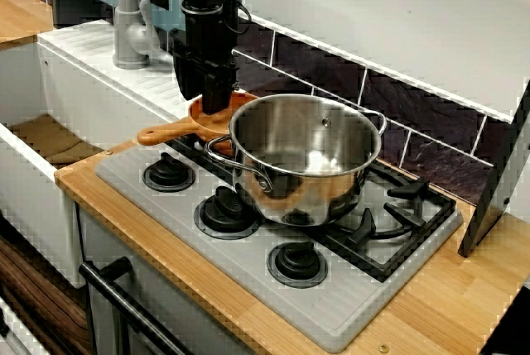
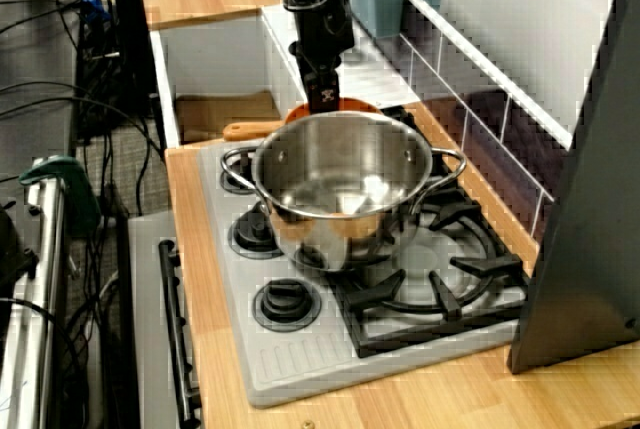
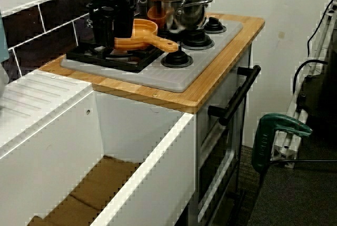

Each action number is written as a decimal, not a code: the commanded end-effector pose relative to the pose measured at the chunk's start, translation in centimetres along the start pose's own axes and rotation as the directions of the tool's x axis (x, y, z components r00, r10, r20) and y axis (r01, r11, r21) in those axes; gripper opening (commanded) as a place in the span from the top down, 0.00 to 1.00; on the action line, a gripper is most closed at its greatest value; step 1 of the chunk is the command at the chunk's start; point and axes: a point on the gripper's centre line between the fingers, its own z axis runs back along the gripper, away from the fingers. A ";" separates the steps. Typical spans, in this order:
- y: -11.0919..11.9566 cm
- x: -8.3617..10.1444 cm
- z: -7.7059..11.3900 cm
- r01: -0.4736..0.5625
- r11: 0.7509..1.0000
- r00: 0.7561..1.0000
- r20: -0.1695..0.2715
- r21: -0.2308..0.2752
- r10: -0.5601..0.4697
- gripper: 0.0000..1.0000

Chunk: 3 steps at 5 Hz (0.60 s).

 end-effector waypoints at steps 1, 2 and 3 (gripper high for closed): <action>0.0 -1.1 1.2 0.010 1.000 0.999 0.037 -0.004 -0.010 1.00; 0.0 -1.4 1.6 0.011 1.000 0.999 0.037 -0.013 -0.010 1.00; 0.2 -1.5 2.7 0.006 1.000 0.999 0.054 -0.020 -0.005 1.00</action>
